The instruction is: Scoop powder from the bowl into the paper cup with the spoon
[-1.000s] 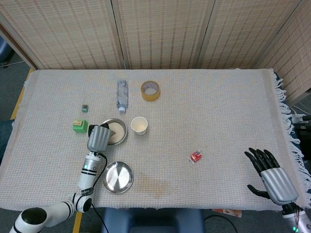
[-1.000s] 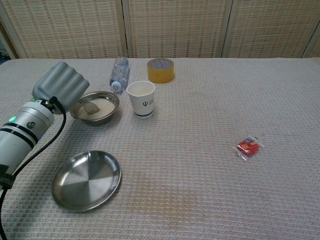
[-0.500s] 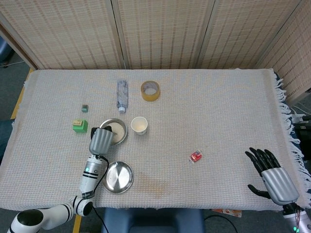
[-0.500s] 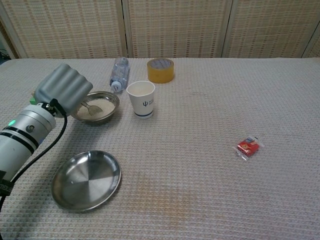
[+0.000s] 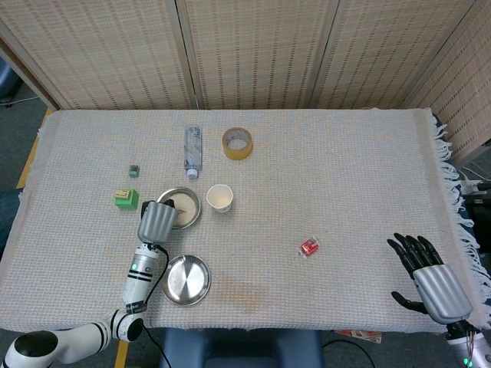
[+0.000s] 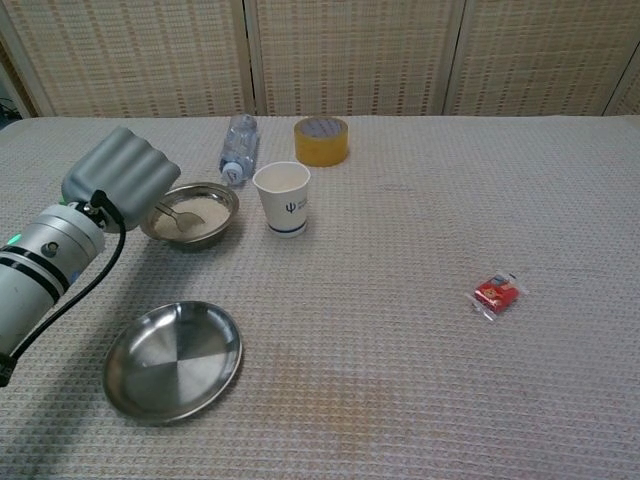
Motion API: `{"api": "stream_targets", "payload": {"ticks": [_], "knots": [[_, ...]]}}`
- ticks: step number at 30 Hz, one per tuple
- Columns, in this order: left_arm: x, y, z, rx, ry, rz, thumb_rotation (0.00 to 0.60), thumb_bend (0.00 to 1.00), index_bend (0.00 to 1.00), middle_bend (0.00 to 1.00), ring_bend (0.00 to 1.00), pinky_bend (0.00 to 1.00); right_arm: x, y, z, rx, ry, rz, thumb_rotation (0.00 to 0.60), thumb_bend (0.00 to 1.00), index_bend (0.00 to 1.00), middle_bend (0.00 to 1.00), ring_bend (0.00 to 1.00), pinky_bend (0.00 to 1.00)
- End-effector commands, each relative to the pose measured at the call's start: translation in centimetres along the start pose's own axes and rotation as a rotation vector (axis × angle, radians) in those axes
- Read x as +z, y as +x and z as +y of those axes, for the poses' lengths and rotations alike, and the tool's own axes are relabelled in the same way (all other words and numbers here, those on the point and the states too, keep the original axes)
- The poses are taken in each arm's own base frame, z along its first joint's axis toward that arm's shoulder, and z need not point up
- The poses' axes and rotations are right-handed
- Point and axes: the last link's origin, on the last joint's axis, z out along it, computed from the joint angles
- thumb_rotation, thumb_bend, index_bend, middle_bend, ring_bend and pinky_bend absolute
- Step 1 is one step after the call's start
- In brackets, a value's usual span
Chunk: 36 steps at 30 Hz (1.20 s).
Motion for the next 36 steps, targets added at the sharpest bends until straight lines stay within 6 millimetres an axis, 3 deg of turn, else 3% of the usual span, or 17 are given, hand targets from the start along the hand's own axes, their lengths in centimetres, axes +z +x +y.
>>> {"api": "stream_targets", "payload": {"ticks": [1, 16, 36], "knots": [[0.0, -0.1, 0.1, -0.013, -0.010, -0.007, 0.600, 0.40, 0.54, 1.00, 1.00, 1.00, 0.0, 0.0, 0.0, -0.001, -0.001, -0.002, 0.600, 0.09, 0.00, 0.00, 0.00, 0.00], [0.6, 0.1, -0.2, -0.114, -0.041, -0.037, 0.600, 0.40, 0.54, 1.00, 1.00, 1.00, 0.2, -0.1, 0.2, 0.001, -0.007, -0.007, 0.600, 0.09, 0.00, 0.00, 0.00, 0.00], [2.1, 0.6, -3.9, -0.333, -0.017, -0.189, 0.600, 0.40, 0.56, 1.00, 1.00, 1.00, 0.3, -0.2, 0.2, -0.003, -0.011, -0.015, 0.600, 0.09, 0.00, 0.00, 0.00, 0.00]]}}
